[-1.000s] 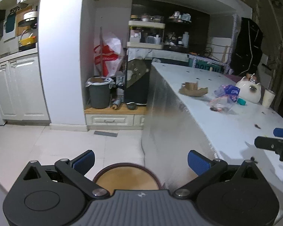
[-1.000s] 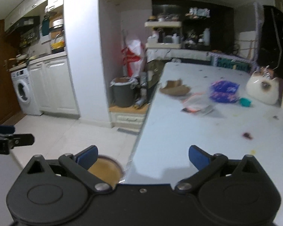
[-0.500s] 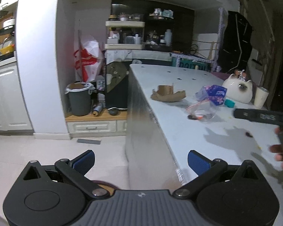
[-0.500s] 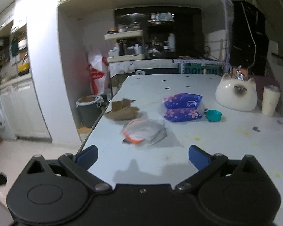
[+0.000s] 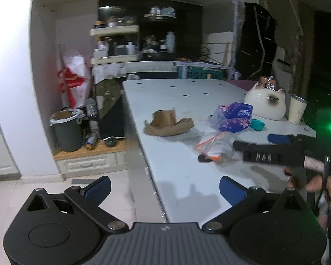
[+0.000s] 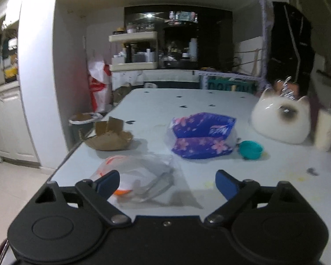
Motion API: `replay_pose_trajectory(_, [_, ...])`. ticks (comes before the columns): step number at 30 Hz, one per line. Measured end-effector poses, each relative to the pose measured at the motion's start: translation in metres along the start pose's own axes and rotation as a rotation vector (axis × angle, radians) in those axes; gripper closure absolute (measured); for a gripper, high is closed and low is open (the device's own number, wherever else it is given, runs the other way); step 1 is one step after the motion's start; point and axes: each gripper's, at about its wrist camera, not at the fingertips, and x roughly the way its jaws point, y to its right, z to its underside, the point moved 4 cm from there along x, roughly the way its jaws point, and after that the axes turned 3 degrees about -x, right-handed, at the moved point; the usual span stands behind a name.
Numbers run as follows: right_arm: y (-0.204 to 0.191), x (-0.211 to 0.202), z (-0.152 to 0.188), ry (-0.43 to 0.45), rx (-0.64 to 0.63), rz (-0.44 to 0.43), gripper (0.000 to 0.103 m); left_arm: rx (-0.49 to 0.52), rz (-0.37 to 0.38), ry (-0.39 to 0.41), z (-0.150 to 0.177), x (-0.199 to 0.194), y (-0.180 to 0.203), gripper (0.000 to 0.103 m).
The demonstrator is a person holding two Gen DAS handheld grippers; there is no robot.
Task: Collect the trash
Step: 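Move both tools back from the wastebasket toward the table, then grasp the brown cardboard scrap with the left tool while the right tool grasps the clear zip bag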
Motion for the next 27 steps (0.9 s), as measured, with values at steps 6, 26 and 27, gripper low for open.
replay_pose_trajectory(6, [0.011, 0.004, 0.002, 0.0, 0.055, -0.084, 0.009, 0.098, 0.054, 0.042, -0.023, 0.052, 0.012, 0.001])
replay_pose_trajectory(26, [0.019, 0.013, 0.002, -0.019, 0.079, -0.185, 0.035, 0.589, -0.045, -0.004, -0.044, 0.167, 0.05, 0.052])
replay_pose_trajectory(27, [0.019, 0.013, 0.001, -0.015, 0.077, -0.185, 0.036, 0.603, -0.051, -0.012, -0.043, 0.172, 0.051, 0.053])
